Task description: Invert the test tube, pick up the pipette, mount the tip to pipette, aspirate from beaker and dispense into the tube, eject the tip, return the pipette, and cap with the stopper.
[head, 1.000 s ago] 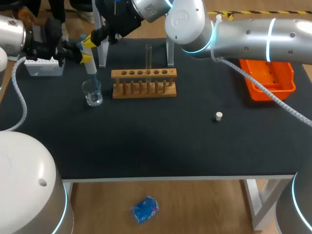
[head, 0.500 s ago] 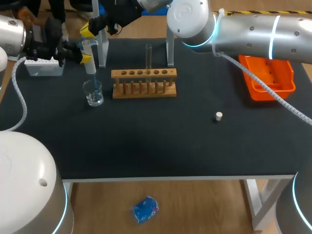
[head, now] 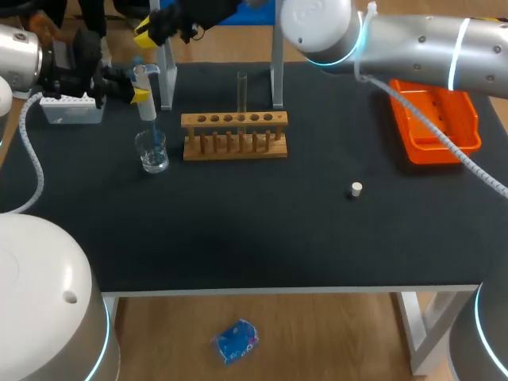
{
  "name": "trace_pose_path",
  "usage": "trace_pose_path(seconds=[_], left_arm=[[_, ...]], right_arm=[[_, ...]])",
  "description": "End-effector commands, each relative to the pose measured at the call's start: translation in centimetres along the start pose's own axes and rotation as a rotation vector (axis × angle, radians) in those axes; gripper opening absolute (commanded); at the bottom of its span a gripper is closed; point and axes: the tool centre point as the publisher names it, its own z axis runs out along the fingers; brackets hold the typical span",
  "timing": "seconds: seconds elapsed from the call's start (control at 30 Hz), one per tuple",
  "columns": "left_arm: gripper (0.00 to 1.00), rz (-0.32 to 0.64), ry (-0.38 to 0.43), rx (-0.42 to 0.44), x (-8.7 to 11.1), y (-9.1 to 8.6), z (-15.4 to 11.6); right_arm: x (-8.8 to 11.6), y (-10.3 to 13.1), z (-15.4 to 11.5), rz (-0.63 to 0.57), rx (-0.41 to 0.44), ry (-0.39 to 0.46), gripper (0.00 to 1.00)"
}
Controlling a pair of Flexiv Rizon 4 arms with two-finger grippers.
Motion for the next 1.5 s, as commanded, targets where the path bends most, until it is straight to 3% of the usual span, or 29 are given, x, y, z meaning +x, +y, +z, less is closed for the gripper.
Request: trace_pose_path(seconds=[0.03, 0.53, 1.0, 1.5], left_arm=[[0.0, 0.001, 0.0, -0.001, 0.1, 0.0, -0.2], [0.0, 0.001, 0.0, -0.001, 0.1, 0.0, -0.2], [0.0, 0.001, 0.0, -0.001, 0.1, 0.0, -0.2], [0.0, 0.001, 0.0, -0.001, 0.1, 0.0, -0.2]], right_arm=[[0.1, -0.5, -1.2, -0.001, 0.008, -0.012, 1.0], [-1.3, -4.1, -6.8, -0.02, 0.022, -0.048, 1.0], [-3.1, -10.4, -13.3, -0.032, 0.04, -0.055, 1.0], [-4.0, -16.8, -15.4, -0.028, 0.01, -0.033, 1.0]])
